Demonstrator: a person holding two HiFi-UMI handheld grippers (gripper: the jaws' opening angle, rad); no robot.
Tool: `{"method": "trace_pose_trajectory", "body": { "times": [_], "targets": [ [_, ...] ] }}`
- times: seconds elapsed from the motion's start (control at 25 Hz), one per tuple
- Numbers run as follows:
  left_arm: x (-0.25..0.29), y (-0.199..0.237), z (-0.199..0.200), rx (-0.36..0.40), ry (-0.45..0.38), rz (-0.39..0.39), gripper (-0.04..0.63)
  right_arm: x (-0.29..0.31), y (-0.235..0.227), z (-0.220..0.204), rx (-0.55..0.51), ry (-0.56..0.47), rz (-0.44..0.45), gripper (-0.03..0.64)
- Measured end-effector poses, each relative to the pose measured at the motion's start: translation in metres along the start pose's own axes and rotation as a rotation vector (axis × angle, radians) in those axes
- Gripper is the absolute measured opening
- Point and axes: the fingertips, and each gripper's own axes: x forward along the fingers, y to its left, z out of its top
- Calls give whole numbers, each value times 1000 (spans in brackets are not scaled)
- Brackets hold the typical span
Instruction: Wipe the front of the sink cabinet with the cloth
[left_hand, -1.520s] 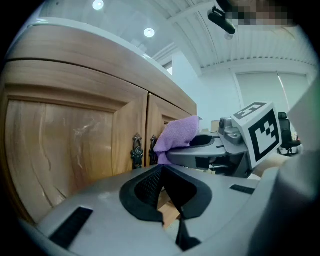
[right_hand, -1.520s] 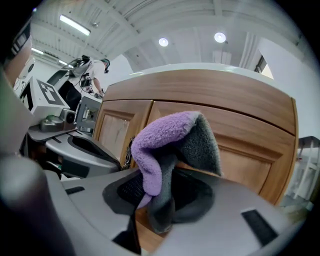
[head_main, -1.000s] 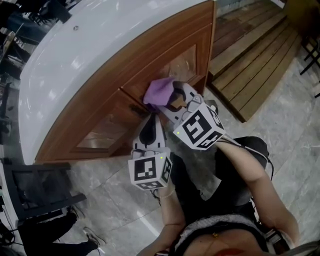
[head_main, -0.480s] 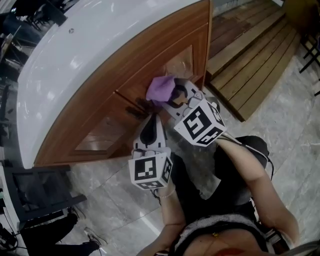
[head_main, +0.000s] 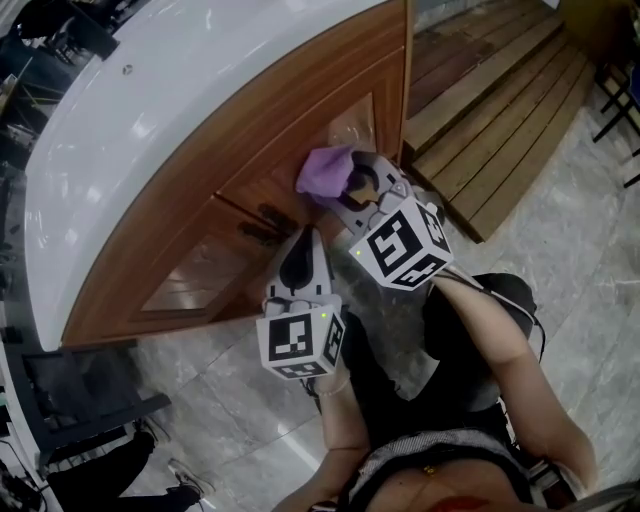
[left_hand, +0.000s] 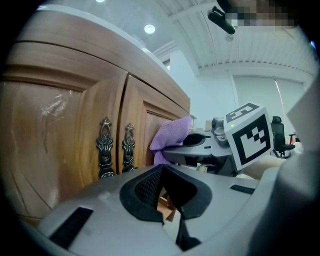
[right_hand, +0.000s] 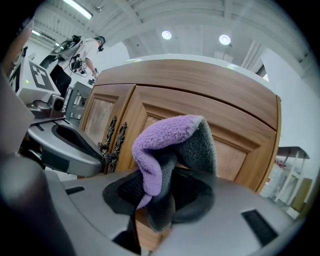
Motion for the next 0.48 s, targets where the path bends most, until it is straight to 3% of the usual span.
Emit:
{"method": "trace_pose_trajectory", "body": {
  "times": [0.48],
  "targets": [
    [15, -16, -4, 0, 9, -31, 0, -9, -36, -23, 48, 43, -70, 181]
  ]
}}
